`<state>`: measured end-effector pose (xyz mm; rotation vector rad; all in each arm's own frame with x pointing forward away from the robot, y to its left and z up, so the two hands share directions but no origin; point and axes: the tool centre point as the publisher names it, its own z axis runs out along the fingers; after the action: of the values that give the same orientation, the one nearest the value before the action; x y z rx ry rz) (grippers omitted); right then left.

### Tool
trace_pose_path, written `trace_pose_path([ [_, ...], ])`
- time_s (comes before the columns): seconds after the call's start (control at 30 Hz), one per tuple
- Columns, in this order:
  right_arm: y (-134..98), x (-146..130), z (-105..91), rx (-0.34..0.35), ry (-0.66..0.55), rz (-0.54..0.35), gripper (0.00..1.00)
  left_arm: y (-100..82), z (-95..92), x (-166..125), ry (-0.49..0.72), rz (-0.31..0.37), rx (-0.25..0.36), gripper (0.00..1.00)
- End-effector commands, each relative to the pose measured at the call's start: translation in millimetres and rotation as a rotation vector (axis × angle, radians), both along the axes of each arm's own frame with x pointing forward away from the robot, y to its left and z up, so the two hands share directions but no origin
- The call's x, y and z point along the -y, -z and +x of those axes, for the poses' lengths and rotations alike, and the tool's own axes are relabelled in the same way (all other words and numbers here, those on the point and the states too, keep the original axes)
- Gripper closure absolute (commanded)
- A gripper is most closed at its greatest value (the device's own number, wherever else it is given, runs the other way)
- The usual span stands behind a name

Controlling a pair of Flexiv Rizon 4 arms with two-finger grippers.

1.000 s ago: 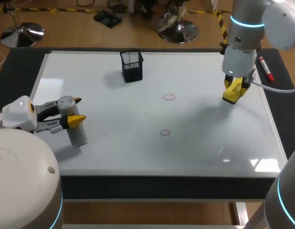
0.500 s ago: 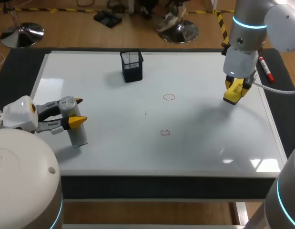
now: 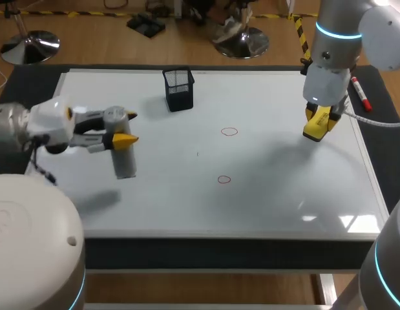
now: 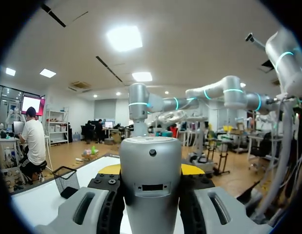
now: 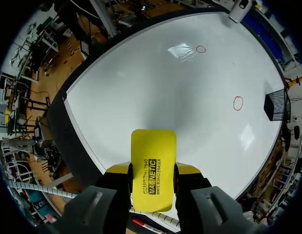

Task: Pick up the inspection probe, press it on each red-marked spot on the whiteboard one by one, put down the probe, pick up the eraser, and wipe off all the red marks.

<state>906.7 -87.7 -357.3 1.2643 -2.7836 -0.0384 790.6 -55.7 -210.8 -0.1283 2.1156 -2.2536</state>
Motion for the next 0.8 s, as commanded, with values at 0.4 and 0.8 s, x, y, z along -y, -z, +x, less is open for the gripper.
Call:
trace_pose_path([
  [0.4, -1, 1, -0.1, 0.000, -0.002, -0.002, 1.00, -8.3, 58.0, 92, 0.176, -0.048, -0.026, 1.00],
  [0.8, -1, 1, -0.1, 0.000, -0.002, -0.002, 1.00, -12.8, 78.8, 166, 0.218, -0.051, 0.006, 1.00],
])
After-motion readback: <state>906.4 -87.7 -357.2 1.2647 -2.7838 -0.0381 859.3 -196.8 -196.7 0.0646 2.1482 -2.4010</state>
